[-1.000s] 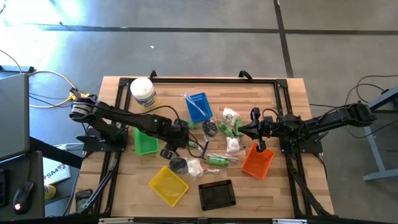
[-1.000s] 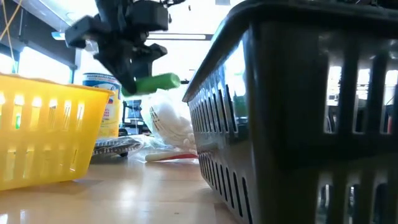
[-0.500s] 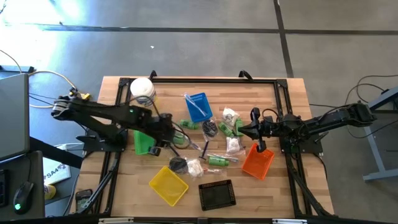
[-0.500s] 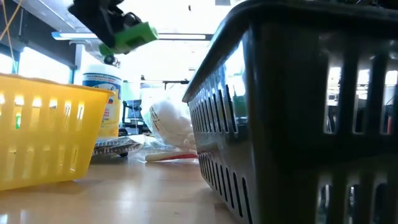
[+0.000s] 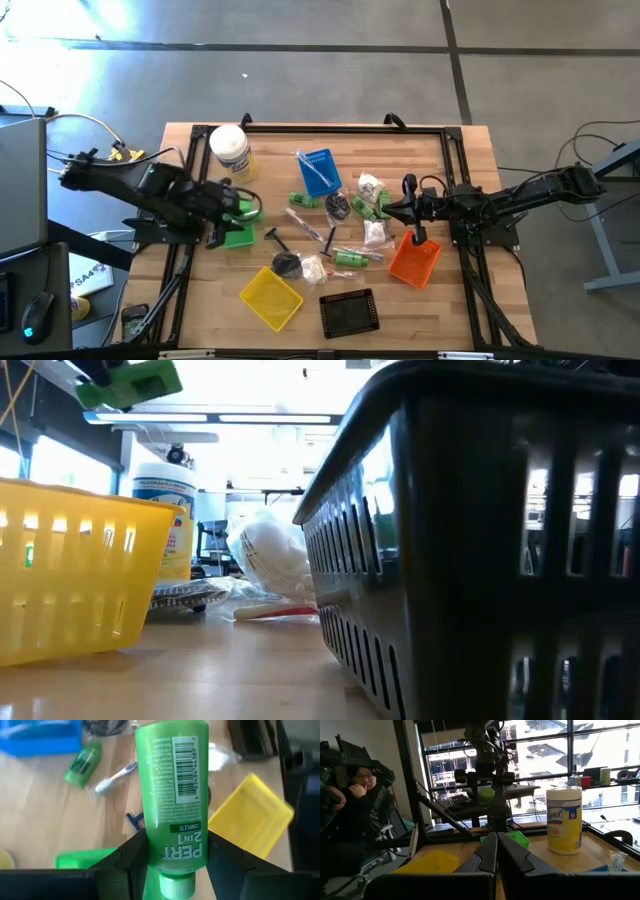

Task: Pick & Place Travel size toiletries
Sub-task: Put the green shampoo into the green bin

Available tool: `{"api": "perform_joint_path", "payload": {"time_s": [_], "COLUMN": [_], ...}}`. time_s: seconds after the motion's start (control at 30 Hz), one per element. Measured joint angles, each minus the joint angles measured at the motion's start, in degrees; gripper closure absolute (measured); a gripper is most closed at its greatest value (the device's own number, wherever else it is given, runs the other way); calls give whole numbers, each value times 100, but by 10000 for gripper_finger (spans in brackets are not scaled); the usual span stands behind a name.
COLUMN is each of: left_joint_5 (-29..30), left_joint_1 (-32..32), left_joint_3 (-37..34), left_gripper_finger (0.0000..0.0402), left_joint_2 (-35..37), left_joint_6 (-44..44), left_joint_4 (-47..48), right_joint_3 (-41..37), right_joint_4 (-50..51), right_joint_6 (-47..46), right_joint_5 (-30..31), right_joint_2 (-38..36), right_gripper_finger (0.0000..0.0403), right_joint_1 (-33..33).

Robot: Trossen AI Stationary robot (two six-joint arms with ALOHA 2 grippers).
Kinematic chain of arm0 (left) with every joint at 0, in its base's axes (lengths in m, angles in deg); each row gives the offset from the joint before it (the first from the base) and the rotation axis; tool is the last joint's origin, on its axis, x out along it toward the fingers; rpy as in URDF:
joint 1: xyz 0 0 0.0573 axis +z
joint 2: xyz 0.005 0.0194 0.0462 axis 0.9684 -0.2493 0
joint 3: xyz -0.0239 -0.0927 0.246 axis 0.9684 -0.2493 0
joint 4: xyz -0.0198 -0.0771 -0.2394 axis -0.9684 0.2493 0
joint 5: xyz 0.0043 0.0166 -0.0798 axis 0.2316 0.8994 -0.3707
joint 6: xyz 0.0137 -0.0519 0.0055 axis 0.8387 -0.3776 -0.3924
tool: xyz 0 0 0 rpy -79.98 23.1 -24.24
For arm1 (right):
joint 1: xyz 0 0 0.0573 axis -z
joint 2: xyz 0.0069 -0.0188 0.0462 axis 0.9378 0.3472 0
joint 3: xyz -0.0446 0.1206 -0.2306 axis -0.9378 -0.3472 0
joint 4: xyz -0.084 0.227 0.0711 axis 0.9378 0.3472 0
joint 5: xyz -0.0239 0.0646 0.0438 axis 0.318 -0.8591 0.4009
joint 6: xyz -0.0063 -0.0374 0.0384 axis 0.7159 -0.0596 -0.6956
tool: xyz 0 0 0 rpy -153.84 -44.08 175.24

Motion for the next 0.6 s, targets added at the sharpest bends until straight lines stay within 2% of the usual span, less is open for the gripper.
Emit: {"api": "perform_joint_path", "payload": {"time_s": [0.2,0.37,0.6], "left_joint_5": [1084,1224,1805], "left_joint_1": [-598,-1251,-1815], "left_joint_3": [-618,-1116,-1727], "left_gripper_finger": [245,245,245], "left_joint_2": [428,441,432], "left_joint_6": [-2270,-3345,-4793], "left_joint_4": [-52,-35,16], "right_joint_3": [0,0,0], "right_joint_4": [6,82,87], "right_joint_6": [1,1,1], "right_joint_5": [6,20,22], "right_joint_2": [-2,-1,0], "right_gripper_finger": [400,400,400], "right_joint_1": [-2,-2,-1]}}
